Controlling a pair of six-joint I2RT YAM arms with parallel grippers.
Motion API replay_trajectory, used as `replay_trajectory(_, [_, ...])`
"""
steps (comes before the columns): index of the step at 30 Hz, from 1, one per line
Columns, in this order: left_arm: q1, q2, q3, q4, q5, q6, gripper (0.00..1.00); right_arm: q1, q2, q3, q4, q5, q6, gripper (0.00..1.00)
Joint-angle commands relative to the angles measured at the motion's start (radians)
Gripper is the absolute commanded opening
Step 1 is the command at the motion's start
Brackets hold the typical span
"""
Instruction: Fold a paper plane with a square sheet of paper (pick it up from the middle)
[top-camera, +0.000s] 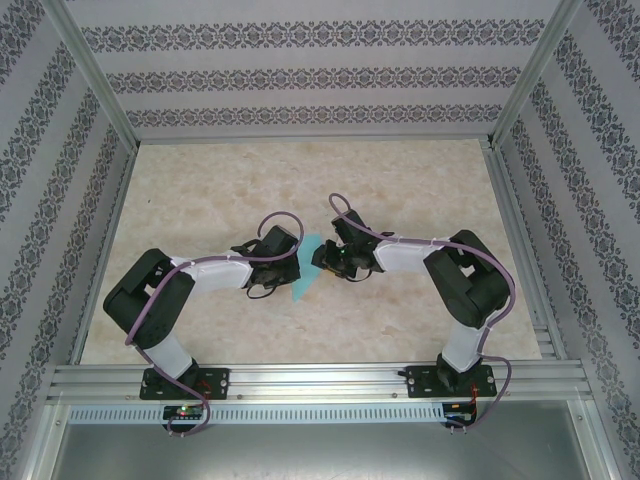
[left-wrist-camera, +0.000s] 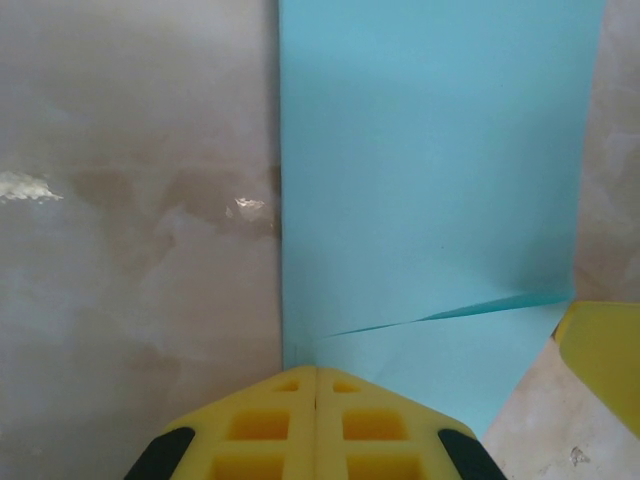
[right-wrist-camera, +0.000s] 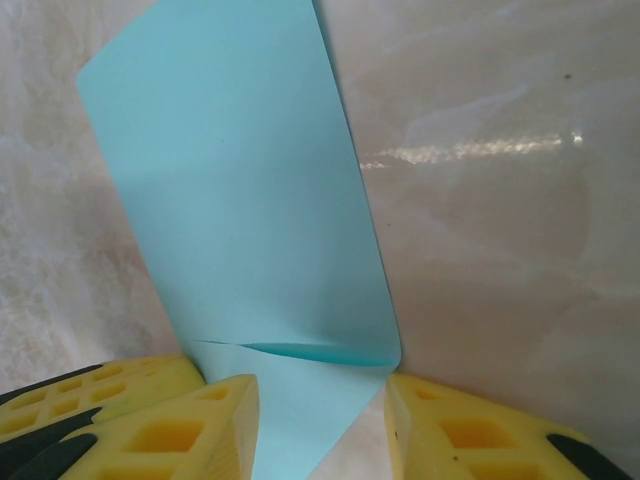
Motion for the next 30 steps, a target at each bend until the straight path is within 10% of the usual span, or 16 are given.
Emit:
replay_trajectory(1, [0.011,0.036,-0.033,-0.008,0.020,-0.020,0.03,0.012,0.023,0.031,0.009,-0.012,0.016,0.37])
replay_trajectory(30, [0.019,0.057,-0.039,-0.001,0.038,-0.013,0.03,0.042,-0.051,-0.111,0.237,-0.096,0.245,0.41])
